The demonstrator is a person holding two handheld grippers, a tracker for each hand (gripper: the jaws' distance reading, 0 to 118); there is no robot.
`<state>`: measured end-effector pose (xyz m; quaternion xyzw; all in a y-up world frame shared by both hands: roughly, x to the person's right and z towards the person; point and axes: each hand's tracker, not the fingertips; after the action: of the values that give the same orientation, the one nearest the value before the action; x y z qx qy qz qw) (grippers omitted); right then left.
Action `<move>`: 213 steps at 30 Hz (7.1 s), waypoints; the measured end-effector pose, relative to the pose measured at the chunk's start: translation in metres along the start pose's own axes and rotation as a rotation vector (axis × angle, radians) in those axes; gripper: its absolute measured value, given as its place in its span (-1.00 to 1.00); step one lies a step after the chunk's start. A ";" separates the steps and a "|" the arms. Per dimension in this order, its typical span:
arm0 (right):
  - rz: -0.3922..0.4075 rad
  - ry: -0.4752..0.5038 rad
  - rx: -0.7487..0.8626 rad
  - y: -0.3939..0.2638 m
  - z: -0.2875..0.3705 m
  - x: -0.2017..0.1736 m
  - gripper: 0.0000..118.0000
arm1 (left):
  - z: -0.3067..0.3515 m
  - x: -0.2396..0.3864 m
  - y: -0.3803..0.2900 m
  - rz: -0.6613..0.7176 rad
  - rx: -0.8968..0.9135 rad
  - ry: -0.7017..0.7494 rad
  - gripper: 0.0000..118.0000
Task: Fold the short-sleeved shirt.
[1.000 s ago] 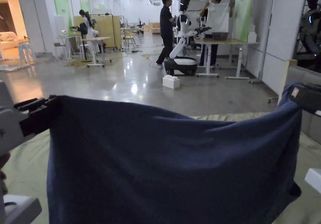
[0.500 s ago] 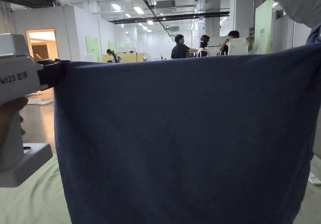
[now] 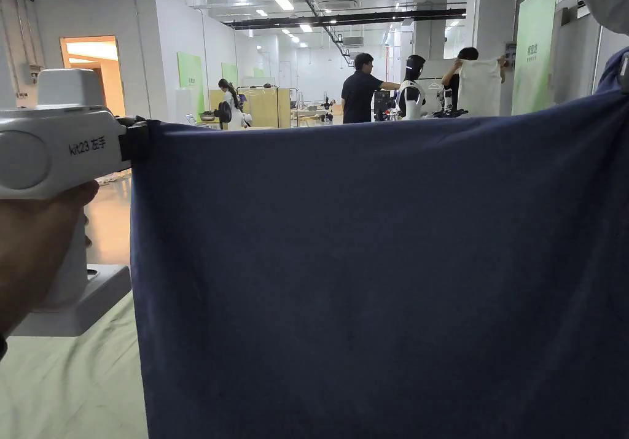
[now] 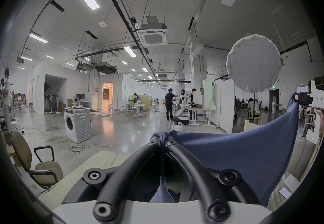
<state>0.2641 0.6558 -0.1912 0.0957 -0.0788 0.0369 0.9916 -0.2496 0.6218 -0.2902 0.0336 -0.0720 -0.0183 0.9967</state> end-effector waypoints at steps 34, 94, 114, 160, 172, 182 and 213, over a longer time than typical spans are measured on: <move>0.036 -0.046 -0.148 -0.115 -0.167 -0.009 -0.92 | -0.167 0.034 -0.099 0.006 -0.184 0.099 -0.95; -0.227 0.015 -0.995 -0.454 0.264 0.050 0.45 | 0.205 -0.021 -0.440 0.058 -0.752 -0.176 0.59; -0.050 -0.009 -0.326 -0.275 0.283 -0.029 0.13 | 0.270 0.081 -0.255 -0.110 -0.171 0.055 0.39; -0.109 0.083 -0.630 -0.336 0.274 -0.050 -1.00 | 0.187 -0.006 -0.457 0.088 -0.834 -0.142 0.08; -0.146 0.029 -0.690 -0.344 0.278 -0.037 -1.00 | 0.167 0.021 -0.482 -0.053 -1.014 -0.251 -0.67; -0.099 -0.084 -1.032 -0.427 0.263 0.009 -0.08 | 0.151 0.033 -0.487 -0.096 -1.093 -0.252 -0.79; -0.344 0.022 -0.906 -0.441 0.073 0.041 -0.86 | -0.003 0.020 -0.417 0.021 -0.844 -0.185 -0.84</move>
<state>0.3329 0.2121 -0.1950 -0.3344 -0.0595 -0.1646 0.9261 -0.2428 0.2056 -0.3195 -0.3796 -0.1477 -0.0391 0.9124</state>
